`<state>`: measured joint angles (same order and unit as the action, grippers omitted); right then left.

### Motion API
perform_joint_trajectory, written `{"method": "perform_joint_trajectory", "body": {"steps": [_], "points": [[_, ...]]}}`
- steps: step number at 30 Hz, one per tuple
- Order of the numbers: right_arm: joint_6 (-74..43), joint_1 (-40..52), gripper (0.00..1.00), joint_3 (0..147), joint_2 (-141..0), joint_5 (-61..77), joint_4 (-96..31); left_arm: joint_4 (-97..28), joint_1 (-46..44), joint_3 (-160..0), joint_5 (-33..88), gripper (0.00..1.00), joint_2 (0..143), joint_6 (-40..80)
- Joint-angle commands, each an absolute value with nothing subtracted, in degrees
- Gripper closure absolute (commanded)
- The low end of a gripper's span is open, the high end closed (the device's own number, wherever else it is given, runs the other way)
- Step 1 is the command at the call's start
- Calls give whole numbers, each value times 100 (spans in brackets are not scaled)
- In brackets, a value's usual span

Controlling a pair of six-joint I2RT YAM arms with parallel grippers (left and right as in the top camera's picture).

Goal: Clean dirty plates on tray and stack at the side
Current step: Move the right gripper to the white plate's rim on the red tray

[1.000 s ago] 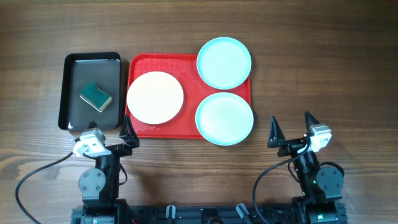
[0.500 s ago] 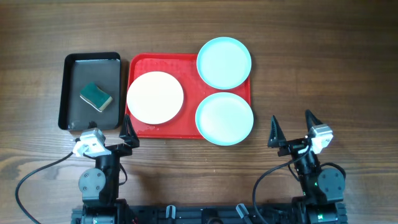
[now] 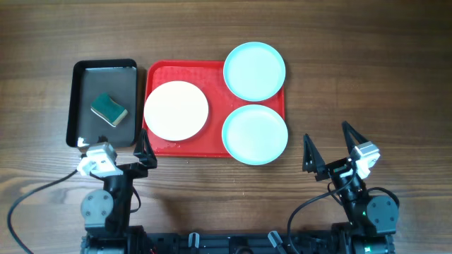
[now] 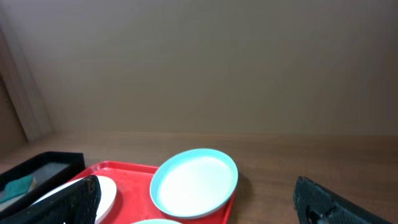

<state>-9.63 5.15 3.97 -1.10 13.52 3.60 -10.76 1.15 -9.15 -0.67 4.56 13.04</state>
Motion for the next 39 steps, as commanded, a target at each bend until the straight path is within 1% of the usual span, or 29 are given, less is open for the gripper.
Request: {"method": "perform_joint_trajectory", "body": {"steps": [1,6,11,14,18,21,22,25,26,27,29,34,36,39], "points": [[-1050,506,0,718,-117,1507,123,-1275,141,-1658,454,0,1013,893],[-972,506,0,1398,-515,1507,-523,-1857,141,-2827,1120,0,2145,377],[-729,506,0,2744,-1719,1553,-1258,-3017,141,-4438,1428,0,3634,259],[-727,506,0,3680,-2681,1678,-1828,-4014,141,-5575,1990,0,4646,-137],[-733,506,0,4908,-3879,1929,-2790,-5332,141,-6967,2060,0,5811,-132],[-738,506,0,6020,-4847,1955,-3911,-6547,141,-8191,2062,0,6744,-128],[-720,506,0,6541,-5286,1953,-4480,-7087,141,-8707,2058,0,7131,-128],[-395,506,0,7612,-6189,1946,-5419,-8200,141,-9935,2056,0,8086,-128],[-132,506,0,7832,-6449,1931,-5518,-8318,141,-10151,2058,0,8305,-128],[-106,506,0,7878,-6630,1933,-5457,-8307,141,-10210,2060,0,8431,-126],[-309,506,0,7874,-6849,1957,-5293,-8281,141,-10206,1957,0,8543,-130],[-386,523,1,7865,-7540,2735,-5072,-8145,141,-10206,1883,0,8777,-128],[-425,668,9,7865,-7787,2792,-5013,-8084,141,-10206,1883,0,8777,-128],[-753,1157,16,7900,-8173,2648,-4877,-7926,141,-10206,1789,0,8777,-126]]}}
